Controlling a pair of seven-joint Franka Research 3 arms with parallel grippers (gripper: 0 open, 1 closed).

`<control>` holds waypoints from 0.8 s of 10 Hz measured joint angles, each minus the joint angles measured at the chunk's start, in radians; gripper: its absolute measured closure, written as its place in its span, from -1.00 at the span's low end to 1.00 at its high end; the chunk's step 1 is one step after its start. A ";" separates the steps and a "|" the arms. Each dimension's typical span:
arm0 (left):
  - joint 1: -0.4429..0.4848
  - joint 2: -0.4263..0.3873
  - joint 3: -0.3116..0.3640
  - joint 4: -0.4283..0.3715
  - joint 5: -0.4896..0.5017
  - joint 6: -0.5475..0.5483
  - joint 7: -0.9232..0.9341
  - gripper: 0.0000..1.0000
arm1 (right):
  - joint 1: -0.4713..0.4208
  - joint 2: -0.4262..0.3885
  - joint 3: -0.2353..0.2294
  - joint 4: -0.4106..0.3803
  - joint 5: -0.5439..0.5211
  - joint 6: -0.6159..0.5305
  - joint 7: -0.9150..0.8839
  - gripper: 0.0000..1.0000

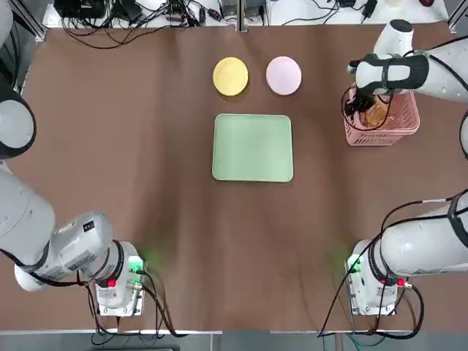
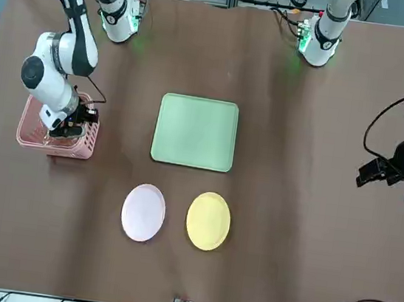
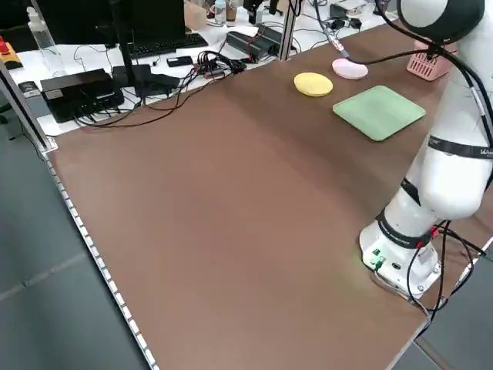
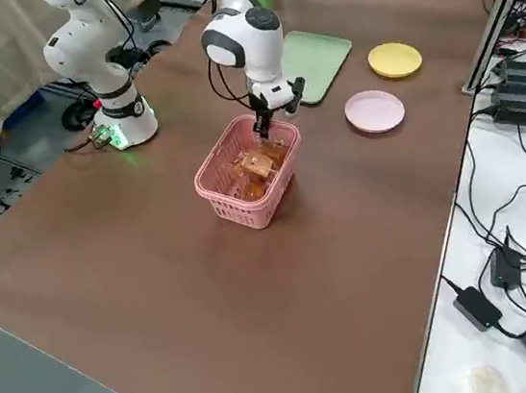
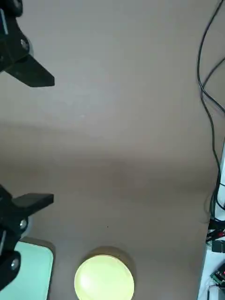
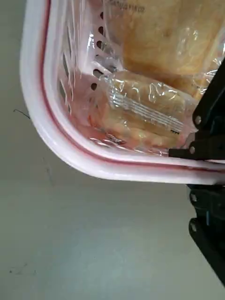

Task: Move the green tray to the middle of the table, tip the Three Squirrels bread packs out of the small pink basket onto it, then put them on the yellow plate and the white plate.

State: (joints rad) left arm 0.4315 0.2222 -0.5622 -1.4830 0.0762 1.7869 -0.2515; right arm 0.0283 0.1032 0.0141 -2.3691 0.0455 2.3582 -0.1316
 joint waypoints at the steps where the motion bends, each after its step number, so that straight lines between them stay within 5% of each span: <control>1: 0.000 0.000 -0.007 0.000 0.000 0.000 0.000 -1.00 | 0.001 -0.002 0.002 0.004 0.000 0.000 0.000 0.87; 4: 0.002 0.000 -0.010 -0.002 0.000 -0.001 0.000 -1.00 | 0.033 -0.053 0.012 0.125 0.006 -0.199 0.026 0.87; 6: 0.002 0.001 -0.010 -0.007 0.000 -0.001 0.000 -1.00 | 0.059 -0.082 0.016 0.272 0.078 -0.403 0.036 0.87; 8: 0.005 0.001 -0.009 -0.007 0.000 -0.001 0.001 -1.00 | 0.067 -0.107 0.017 0.333 0.168 -0.498 0.038 0.87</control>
State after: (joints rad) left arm 0.4366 0.2231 -0.5713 -1.4899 0.0757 1.7863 -0.2507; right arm 0.0949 -0.0035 0.0306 -2.0358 0.2134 1.8599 -0.0938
